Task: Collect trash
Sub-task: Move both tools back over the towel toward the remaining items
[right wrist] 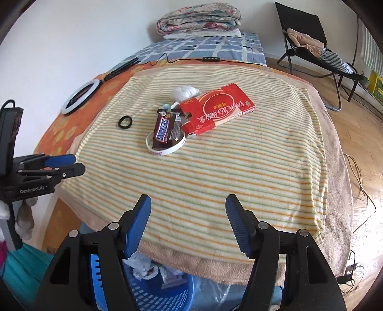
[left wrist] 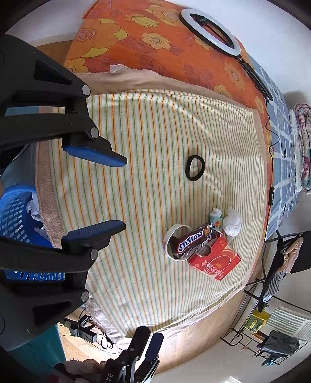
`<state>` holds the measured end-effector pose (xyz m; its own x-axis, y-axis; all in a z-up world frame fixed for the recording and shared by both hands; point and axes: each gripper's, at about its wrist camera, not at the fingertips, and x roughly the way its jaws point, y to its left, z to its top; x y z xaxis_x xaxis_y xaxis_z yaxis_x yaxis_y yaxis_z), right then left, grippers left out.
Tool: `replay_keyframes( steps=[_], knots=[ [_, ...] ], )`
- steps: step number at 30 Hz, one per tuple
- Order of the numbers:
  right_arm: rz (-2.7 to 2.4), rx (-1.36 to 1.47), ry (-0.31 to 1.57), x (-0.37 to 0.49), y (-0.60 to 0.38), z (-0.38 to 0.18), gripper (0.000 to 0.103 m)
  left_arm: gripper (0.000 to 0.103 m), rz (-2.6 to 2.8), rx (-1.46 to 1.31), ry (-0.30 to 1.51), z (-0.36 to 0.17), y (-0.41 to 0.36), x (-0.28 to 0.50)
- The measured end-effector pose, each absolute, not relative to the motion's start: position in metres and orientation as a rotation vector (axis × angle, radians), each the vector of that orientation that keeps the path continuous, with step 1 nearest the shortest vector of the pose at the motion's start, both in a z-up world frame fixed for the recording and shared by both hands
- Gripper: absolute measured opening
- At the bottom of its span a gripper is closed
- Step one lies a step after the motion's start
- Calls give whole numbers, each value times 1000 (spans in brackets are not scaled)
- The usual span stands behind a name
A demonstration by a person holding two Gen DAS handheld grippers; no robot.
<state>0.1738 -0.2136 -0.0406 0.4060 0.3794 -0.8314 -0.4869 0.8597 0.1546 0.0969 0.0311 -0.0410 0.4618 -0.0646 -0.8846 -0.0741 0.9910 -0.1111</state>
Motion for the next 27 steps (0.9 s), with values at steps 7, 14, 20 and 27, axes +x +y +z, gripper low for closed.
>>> replay_keyframes(
  steps=[7,14,20,27],
  knots=[
    [520,-69,982,226,-202,-26,64,48,48,-146,1073,-45,54,126],
    [579,-70,954,274,-171,-17,64,48,59,-206,1062,-54,74,160],
    [614,-74,995,308,-139,-30,64,48,54,-203,1071,-66,80,188],
    [616,-96,1028,336,-110,-53,64,34,49,-207,1107,-86,86,210]
  ],
)
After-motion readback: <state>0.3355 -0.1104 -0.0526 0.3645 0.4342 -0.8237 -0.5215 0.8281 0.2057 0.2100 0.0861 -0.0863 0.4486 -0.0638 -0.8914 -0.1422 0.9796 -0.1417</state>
